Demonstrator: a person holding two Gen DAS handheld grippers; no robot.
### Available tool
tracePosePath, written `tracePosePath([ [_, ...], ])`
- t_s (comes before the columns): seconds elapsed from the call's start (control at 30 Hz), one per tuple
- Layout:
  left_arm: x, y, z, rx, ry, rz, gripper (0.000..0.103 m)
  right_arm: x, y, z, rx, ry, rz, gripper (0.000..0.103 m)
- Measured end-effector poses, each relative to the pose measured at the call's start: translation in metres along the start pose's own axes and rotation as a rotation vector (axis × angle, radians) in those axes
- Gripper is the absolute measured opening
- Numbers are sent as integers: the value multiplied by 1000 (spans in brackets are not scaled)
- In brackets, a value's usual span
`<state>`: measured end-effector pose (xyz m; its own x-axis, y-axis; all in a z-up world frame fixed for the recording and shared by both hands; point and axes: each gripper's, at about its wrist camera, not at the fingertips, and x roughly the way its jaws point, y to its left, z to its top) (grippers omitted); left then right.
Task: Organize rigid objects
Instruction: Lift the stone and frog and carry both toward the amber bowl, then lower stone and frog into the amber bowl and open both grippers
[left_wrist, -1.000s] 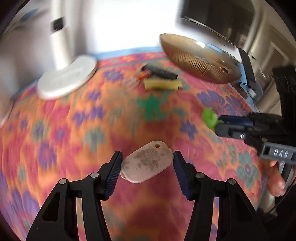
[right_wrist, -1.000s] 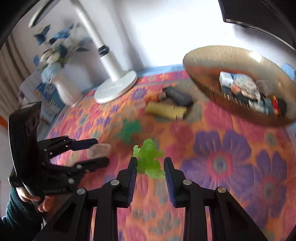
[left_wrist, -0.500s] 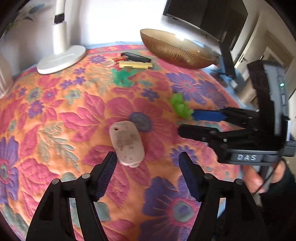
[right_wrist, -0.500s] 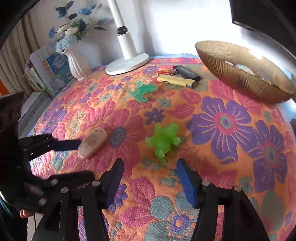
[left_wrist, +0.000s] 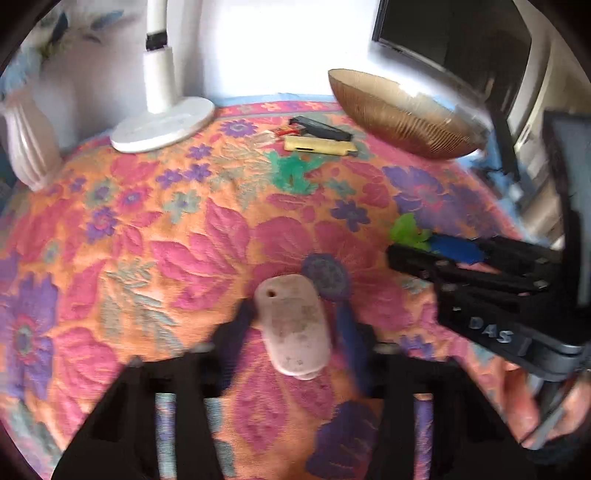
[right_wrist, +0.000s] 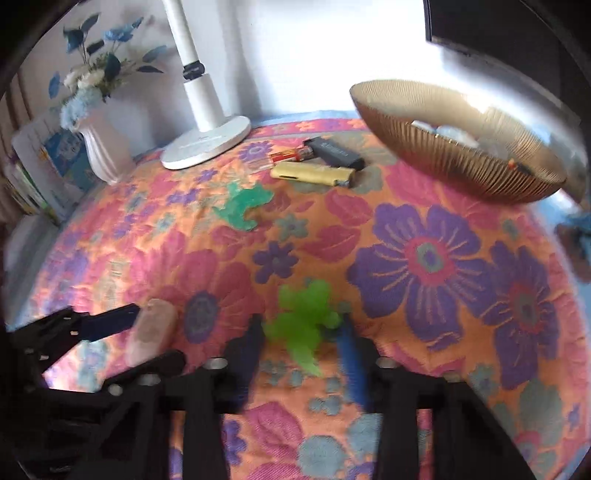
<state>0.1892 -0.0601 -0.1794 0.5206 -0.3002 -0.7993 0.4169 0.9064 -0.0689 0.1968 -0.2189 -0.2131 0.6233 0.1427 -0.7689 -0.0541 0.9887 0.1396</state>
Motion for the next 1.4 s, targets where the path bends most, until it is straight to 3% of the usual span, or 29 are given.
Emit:
tracePosePath([
  [0.1,-3,-2,-1,16,-15,12,33,-6,-3,-1,8,-19,35,36],
  [0.2,-12,2,4,-9,-48,-44,33,-17,-9,1,13,-44,33,36],
  [0.47,-40,-12,46,28,-163,-46,33,-54,-50,16,100,-120,11,36],
  [0.77,-59,-59,129,120,-260,-78,33,-110,-122,76,189,-260,-106,36],
  [0.87,-58,-78,168,116,-275,-135,33,-123,-151,105,241,-292,-138,36],
  [0.97,-48,-96,210,99,-269,-208,33,-127,-174,132,285,-297,-154,36],
  [1.07,-29,-111,234,92,-261,-221,33,-120,-192,150,308,-278,-171,36],
  [1.4,38,-131,243,95,-198,-229,33,-70,-220,163,315,-159,-202,37],
])
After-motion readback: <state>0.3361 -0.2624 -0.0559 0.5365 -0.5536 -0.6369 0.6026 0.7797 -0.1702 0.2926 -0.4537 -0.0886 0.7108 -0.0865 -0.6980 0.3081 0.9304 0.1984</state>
